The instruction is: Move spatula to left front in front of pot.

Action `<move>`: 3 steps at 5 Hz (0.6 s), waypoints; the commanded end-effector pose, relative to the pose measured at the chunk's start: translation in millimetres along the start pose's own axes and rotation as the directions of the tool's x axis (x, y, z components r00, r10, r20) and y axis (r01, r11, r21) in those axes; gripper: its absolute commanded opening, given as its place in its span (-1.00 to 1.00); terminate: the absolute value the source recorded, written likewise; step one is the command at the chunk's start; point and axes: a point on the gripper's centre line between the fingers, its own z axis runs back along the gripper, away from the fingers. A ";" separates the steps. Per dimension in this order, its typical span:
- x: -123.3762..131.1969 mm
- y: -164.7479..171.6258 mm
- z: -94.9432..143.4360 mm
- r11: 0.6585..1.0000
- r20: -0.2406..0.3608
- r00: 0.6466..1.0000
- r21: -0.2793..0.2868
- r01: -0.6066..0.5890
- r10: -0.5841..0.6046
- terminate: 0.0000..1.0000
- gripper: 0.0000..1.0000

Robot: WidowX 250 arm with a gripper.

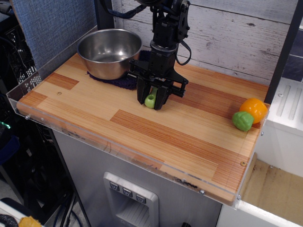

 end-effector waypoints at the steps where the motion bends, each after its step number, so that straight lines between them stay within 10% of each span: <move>1: -1.6 3.3 26.7 0.996 0.058 0.998 -0.084 0.024 -0.019 -1.00 -1.00; 3: -32.1 10.7 80.0 0.974 0.161 0.983 -0.189 0.122 -0.092 -1.00 -1.00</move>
